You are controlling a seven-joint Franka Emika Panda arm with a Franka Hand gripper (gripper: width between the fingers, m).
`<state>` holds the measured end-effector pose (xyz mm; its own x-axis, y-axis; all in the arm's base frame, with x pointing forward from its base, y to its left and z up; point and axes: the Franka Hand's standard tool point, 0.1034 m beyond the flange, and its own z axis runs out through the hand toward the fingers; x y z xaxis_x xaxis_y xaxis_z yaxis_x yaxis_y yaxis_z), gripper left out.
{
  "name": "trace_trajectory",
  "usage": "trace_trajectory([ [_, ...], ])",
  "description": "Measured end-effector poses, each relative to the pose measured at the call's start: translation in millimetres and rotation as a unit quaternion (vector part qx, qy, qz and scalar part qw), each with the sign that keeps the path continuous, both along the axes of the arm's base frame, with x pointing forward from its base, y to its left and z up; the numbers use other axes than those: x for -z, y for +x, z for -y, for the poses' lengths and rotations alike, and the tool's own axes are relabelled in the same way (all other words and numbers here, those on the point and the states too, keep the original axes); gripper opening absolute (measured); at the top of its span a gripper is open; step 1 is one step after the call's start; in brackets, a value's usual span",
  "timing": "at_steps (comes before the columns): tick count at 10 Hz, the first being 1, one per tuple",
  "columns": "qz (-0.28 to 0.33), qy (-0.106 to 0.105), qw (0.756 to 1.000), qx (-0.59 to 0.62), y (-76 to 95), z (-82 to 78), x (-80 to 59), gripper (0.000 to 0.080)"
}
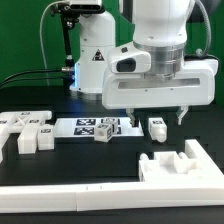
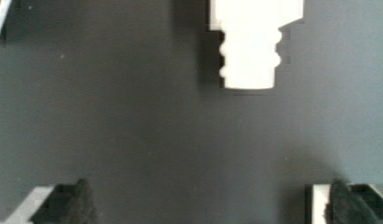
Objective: Assemble chair
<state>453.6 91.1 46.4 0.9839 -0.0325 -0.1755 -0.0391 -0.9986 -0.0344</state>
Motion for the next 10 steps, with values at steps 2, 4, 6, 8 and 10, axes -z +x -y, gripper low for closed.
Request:
trace_trajectory([
  [2, -0.007, -0.006, 1.000, 0.006, -31.3, -18.2, 10.7, 0.0649],
  [4, -0.011, -0.008, 1.000, 0.005, -38.7, -21.0, 11.7, 0.0649],
  [6, -0.011, -0.008, 1.000, 0.005, -39.1, -20.8, 12.2, 0.0649],
  [8, -0.003, -0.010, 1.000, 0.003, -49.3, -20.2, 25.4, 0.0649],
  [10, -0.011, -0.015, 1.000, 0.011, -57.3, -20.6, 35.2, 0.0627],
])
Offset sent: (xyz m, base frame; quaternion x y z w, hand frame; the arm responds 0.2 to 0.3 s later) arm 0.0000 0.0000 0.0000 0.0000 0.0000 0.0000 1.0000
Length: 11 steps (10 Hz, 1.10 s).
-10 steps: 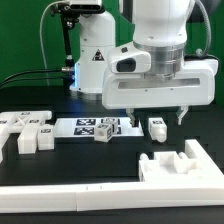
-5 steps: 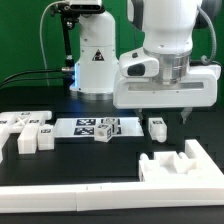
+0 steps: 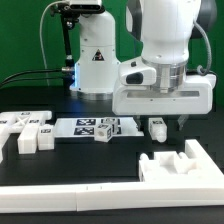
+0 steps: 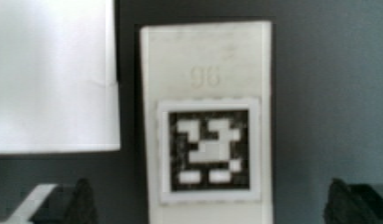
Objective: Assemble chair
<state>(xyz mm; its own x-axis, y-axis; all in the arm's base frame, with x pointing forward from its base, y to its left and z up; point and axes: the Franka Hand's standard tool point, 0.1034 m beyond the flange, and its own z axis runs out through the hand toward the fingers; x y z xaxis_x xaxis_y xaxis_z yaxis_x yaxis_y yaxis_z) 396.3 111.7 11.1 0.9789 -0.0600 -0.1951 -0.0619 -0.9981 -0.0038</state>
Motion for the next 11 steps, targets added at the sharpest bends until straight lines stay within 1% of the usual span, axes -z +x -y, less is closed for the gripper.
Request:
trace_trajectory([
  [1, 0.001, 0.000, 1.000, -0.001, 0.8, 0.2, -0.6, 0.0627],
  [3, 0.001, 0.000, 1.000, -0.001, 0.6, 0.2, -0.2, 0.0280],
  [4, 0.001, 0.001, 1.000, -0.007, 0.6, 0.2, -0.2, 0.0280],
  [5, -0.008, 0.000, 1.000, -0.006, 0.8, -3.5, -3.5, 0.0282],
  [6, -0.008, 0.005, 1.000, -0.020, 11.7, -14.5, -16.8, 0.0282],
  [7, 0.019, 0.025, 0.992, -0.121, 26.3, -18.0, -23.3, 0.0282],
  [8, 0.029, 0.037, 0.981, -0.186, 30.8, -11.5, -21.9, 0.0282],
  [11, 0.027, 0.047, 0.966, -0.251, 29.4, -9.2, -20.4, 0.0284],
])
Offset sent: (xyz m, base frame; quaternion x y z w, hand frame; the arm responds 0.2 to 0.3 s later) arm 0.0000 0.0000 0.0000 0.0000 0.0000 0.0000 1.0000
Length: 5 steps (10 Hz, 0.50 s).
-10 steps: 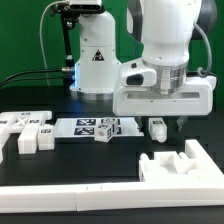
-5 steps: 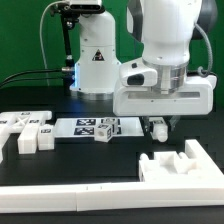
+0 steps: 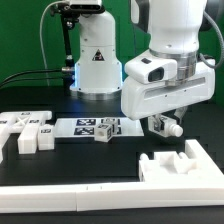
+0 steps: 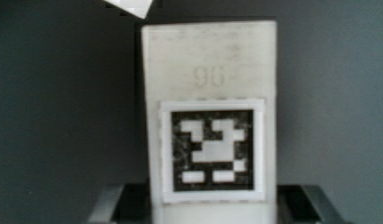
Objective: Assemble chair
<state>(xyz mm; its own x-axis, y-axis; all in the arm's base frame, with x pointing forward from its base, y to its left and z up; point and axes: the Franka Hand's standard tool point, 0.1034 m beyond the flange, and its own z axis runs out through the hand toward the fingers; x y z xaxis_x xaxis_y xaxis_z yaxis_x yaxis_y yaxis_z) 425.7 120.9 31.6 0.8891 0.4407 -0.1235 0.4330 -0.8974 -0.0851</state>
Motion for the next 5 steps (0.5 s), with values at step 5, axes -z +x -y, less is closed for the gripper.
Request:
trace_trajectory([
  [5, 0.048, 0.025, 0.962, -0.267, 7.9, -10.9, -0.8, 0.0284],
])
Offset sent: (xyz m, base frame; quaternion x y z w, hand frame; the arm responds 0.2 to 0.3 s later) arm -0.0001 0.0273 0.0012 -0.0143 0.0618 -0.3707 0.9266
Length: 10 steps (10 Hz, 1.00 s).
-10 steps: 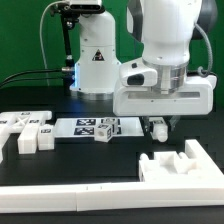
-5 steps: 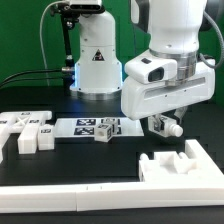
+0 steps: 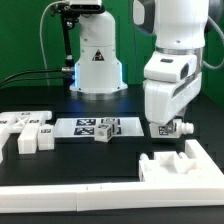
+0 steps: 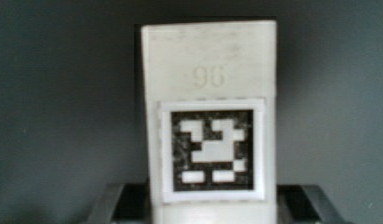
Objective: Assemble chair
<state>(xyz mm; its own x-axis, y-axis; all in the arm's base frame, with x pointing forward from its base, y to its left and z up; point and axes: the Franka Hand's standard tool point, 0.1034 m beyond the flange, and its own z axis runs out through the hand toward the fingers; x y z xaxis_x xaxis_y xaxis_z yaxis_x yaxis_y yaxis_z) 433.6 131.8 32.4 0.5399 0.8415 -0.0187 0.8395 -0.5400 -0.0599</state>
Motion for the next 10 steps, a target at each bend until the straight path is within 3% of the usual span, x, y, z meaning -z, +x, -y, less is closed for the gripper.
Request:
trace_trajectory([
  [3, 0.007, -0.003, 0.994, -0.106, 1.2, 3.5, 0.0, 0.0284],
  [4, 0.030, -0.004, 0.977, -0.211, -1.3, 2.6, -0.4, 0.0284],
  [6, 0.043, -0.003, 0.935, -0.352, -8.2, 15.5, 6.7, 0.0284],
  [7, 0.025, -0.003, 0.941, -0.338, -5.8, 37.3, 8.3, 0.0284],
  [10, 0.023, -0.011, 0.900, -0.435, -4.9, 42.7, 8.7, 0.0284],
])
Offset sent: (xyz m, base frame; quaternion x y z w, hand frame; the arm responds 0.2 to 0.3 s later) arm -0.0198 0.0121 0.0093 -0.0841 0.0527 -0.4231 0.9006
